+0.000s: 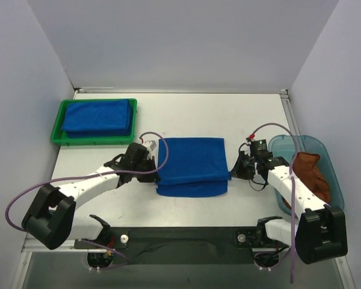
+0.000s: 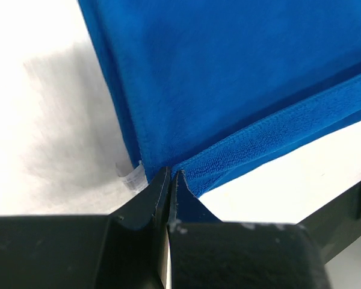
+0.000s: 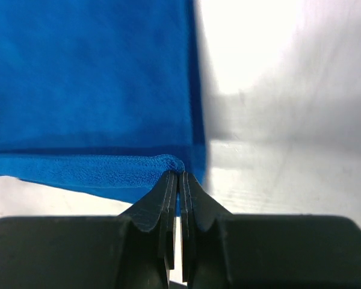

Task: Fold and stack the towels
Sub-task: Fold the towel

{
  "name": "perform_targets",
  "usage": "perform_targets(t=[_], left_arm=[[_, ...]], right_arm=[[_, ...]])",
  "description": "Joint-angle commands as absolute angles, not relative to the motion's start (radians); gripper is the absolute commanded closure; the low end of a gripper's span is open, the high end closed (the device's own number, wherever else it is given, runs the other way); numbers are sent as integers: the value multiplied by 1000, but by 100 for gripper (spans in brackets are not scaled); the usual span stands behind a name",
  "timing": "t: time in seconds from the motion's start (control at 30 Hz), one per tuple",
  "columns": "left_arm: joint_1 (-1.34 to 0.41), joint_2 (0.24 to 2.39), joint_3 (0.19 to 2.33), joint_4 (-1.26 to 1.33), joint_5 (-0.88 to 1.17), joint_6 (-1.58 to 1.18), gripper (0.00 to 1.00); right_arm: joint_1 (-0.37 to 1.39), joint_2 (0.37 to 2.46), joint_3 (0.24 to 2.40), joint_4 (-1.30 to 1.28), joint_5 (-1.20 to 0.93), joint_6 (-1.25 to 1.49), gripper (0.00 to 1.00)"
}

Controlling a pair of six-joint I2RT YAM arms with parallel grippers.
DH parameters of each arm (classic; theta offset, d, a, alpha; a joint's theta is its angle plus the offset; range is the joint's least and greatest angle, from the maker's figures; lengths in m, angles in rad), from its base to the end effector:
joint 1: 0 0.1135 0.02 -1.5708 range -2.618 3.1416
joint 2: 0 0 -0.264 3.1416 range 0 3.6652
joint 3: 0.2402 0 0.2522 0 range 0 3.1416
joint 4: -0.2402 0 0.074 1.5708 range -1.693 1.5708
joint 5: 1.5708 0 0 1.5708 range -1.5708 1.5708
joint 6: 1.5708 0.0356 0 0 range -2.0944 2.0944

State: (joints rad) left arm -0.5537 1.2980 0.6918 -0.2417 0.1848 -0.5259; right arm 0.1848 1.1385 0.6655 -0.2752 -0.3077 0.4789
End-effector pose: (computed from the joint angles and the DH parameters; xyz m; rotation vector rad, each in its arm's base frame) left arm 0.2147 -0.1404 0.1957 0.1236 2.5244 -0.6916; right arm 0.2279 0.0536 0.2216 0.1888 2.3696 0.6847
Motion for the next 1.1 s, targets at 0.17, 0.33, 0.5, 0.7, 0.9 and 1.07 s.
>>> perform_targets(t=[0.17, 0.33, 0.5, 0.7, 0.9, 1.07], left_arm=[[-586, 1364, 586, -156, 161, -565, 100], [-591, 1353, 577, -158, 152, -565, 99], [-589, 1336, 577, -175, 138, -561, 99], [-589, 1328, 595, -209, 110, -554, 99], [-589, 1263, 652, -268, 83, -548, 99], [-591, 1215, 692, -325, 80, -537, 99]], right_arm=[[183, 1288, 568, -273, -299, 482, 100], [183, 1322, 558, -256, -298, 482, 100], [183, 1293, 554, -259, -298, 477, 100], [183, 1244, 575, -278, -305, 485, 100], [183, 1160, 624, -333, -322, 492, 100], [192, 1095, 624, -367, -351, 511, 100]])
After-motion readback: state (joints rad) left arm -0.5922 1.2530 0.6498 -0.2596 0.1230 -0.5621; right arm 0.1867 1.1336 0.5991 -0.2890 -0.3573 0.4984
